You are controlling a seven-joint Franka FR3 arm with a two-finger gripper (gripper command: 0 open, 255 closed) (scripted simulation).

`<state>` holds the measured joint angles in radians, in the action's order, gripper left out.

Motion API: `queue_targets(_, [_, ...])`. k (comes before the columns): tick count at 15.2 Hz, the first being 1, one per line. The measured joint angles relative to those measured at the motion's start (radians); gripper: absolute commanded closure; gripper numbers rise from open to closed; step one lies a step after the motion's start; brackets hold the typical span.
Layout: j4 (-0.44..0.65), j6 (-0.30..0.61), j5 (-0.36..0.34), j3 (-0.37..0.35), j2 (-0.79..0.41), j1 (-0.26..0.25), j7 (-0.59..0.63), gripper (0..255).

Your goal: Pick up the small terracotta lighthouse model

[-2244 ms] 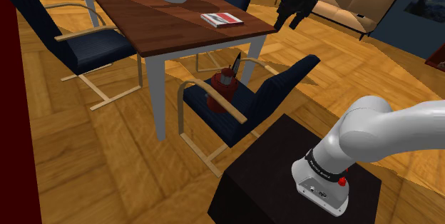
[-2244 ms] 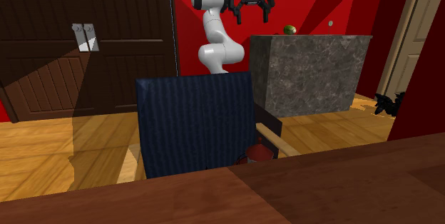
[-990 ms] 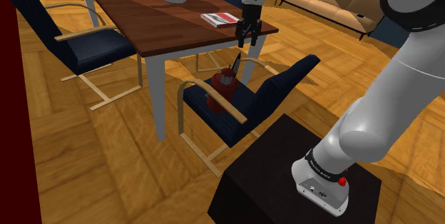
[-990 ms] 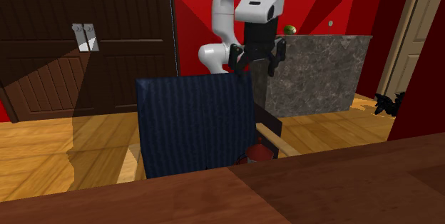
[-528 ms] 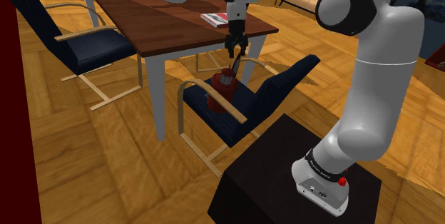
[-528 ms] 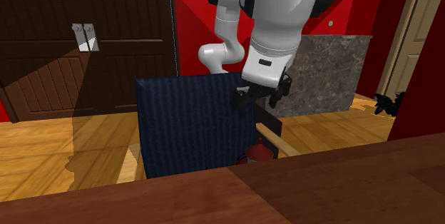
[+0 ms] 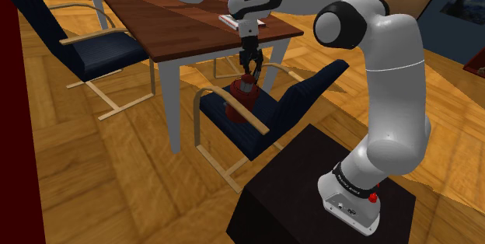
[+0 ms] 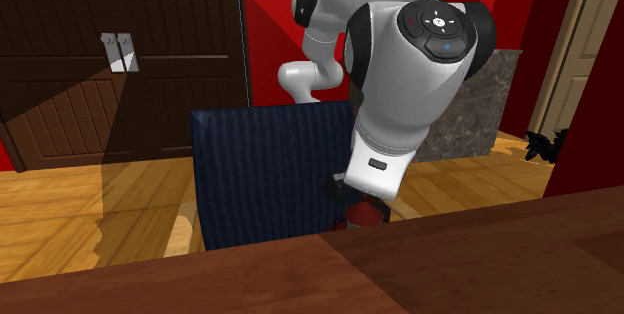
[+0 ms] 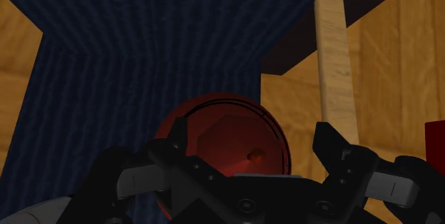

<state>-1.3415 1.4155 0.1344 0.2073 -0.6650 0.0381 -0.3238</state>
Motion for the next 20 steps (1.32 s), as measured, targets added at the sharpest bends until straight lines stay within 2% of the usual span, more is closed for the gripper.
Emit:
queue_targets(4, [-0.025,0.042,0.003,-0.002,-0.018,-0.002,-0.001,0])
queue_targets(5, [-0.024,0.044,0.004,-0.003,-0.022,-0.001,-0.002,255])
queue_targets(15, [-0.022,0.045,0.004,-0.002,-0.023,0.000,-0.002,255])
queue_targets(20, [-0.005,0.008,0.001,-0.001,-0.006,-0.001,0.001,255])
